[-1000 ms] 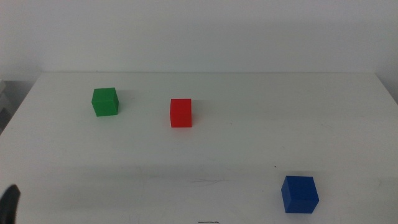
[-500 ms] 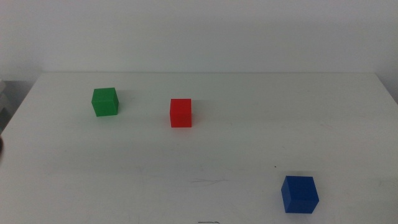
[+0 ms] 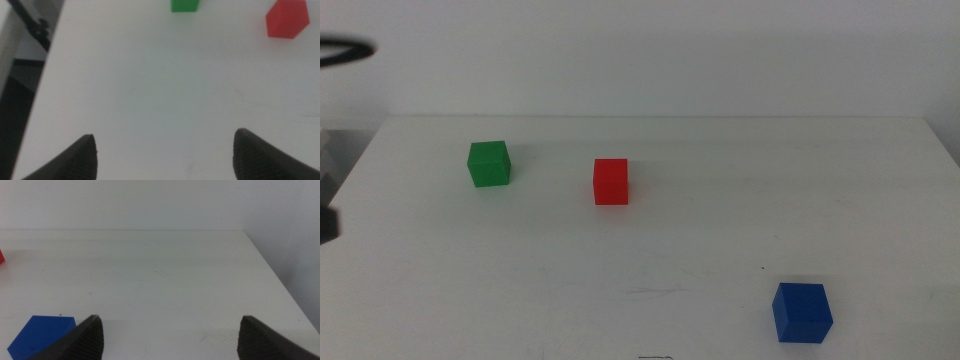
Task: Stack red cubes first, then green, then blue cubes in a specific spot.
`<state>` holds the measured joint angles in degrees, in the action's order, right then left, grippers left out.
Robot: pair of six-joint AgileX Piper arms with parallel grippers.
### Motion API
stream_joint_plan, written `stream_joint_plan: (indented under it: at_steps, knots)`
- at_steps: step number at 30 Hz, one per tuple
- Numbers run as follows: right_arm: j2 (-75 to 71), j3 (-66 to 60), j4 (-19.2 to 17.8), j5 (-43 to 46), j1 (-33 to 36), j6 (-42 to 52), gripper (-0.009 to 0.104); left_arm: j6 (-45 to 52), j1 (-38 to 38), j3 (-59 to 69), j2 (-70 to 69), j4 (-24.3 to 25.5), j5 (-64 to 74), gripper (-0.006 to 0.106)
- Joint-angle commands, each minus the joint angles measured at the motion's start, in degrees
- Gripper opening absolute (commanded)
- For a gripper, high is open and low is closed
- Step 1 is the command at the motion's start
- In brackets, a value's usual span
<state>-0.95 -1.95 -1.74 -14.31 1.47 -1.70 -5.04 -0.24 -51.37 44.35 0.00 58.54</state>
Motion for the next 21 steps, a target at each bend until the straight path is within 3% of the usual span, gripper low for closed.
stream_joint_plan:
  at_steps: [1, 6, 14, 21]
  knots:
    - [-0.9, 1.3, -0.4, 4.5, -0.2, 0.2, 0.092, -0.7, -1.4, -4.0, 3.6, -2.1, -2.4, 0.091]
    - [-0.9, 1.3, -0.4, 4.5, -0.2, 0.2, 0.092, -5.2, -7.9, -9.6, 12.9, -0.6, -2.2, 0.091]
    - [-0.9, 1.3, -0.4, 4.5, -0.2, 0.2, 0.092, -16.0, -19.9, -23.3, 31.5, 10.1, -2.0, 0.091]
    - [-0.9, 1.3, -0.4, 4.5, -0.2, 0.2, 0.092, -19.2, -25.0, -37.4, 47.4, 10.9, -0.2, 0.091]
